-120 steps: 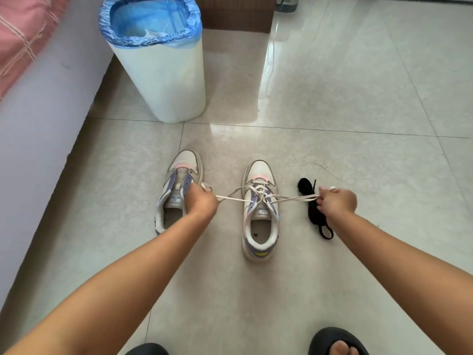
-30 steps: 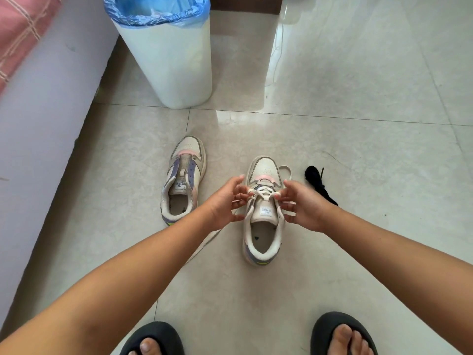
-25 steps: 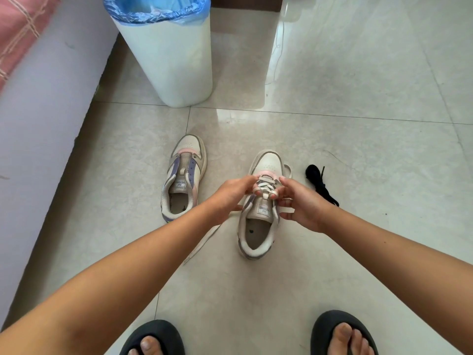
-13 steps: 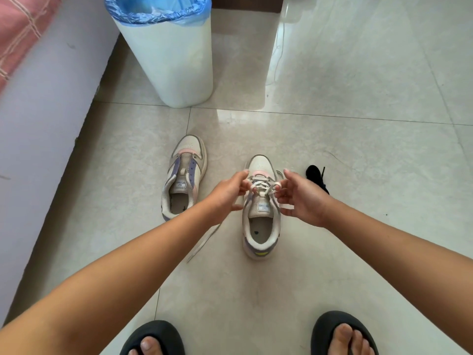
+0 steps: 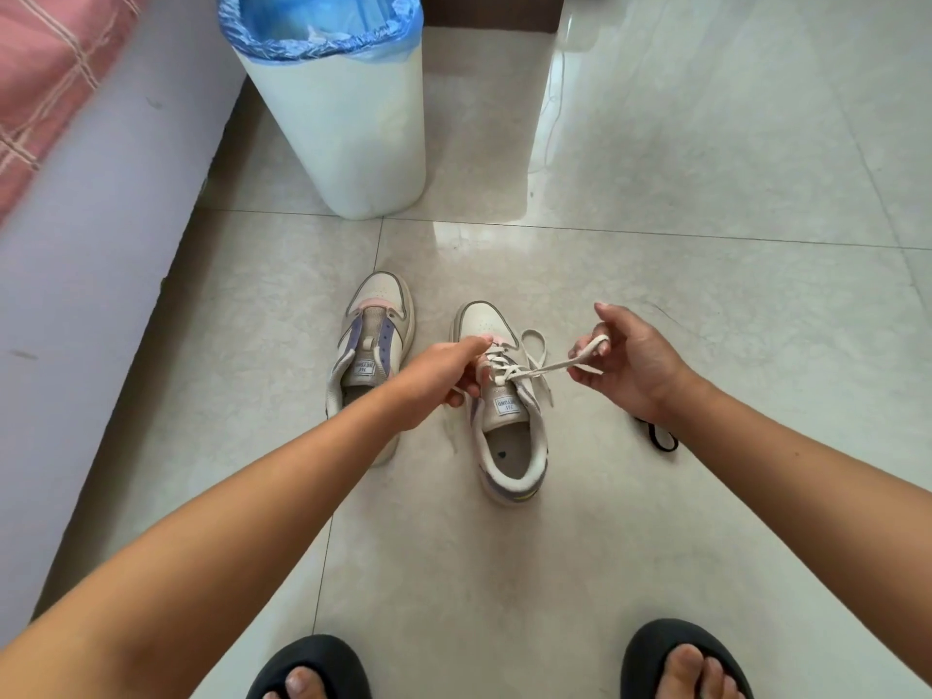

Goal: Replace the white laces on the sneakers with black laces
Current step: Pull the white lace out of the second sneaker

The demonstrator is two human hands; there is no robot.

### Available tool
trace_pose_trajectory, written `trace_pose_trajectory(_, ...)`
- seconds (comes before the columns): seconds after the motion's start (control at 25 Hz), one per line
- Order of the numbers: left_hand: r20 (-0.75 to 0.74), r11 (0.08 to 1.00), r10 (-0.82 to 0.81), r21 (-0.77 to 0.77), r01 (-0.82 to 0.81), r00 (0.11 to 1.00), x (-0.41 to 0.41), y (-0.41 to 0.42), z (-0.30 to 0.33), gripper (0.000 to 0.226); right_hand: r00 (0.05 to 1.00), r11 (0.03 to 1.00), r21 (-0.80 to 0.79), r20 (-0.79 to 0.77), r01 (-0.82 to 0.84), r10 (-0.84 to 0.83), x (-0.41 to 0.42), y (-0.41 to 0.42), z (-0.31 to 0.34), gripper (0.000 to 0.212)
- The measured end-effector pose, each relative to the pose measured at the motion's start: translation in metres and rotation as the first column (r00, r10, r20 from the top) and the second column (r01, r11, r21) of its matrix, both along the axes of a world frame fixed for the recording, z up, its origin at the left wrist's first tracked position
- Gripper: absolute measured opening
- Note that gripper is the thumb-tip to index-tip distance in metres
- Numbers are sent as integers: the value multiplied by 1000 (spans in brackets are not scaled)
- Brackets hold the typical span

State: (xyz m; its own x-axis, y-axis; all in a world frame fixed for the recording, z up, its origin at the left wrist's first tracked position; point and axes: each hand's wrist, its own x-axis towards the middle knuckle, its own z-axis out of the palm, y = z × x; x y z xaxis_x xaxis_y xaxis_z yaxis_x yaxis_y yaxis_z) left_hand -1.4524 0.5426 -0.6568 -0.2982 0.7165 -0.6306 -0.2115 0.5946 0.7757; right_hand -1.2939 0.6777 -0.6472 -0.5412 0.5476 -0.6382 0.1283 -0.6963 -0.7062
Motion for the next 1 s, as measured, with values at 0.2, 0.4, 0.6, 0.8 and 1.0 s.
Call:
trace_pose_trajectory(0.2,23,993,21,-116,-18,1000,-8,11,13,35,976,979,7,76,-204,202,-1,0,7,44)
trace_pose_trajectory(0.4,-162,991,-136,-23,134,977,-16,7,24,30,989,989,37,-40,-141,143,-2,4,22,40)
trace_pose_trajectory(0.6,211,965,127,201,-170,969,-15,1,23,28,976,997,-58,-215,-47,34,4,11,38,55)
trace_pose_trajectory(0.8,24,961,-32,274,24,999,-17,1,27,27,977,986,-9,-137,-167,164,2,-1,48,44)
trace_pose_trajectory(1.0,-375,939,-50,298,171,926,-7,-3,10,82,966,864,436,166,-254,200,8,-6,35,73)
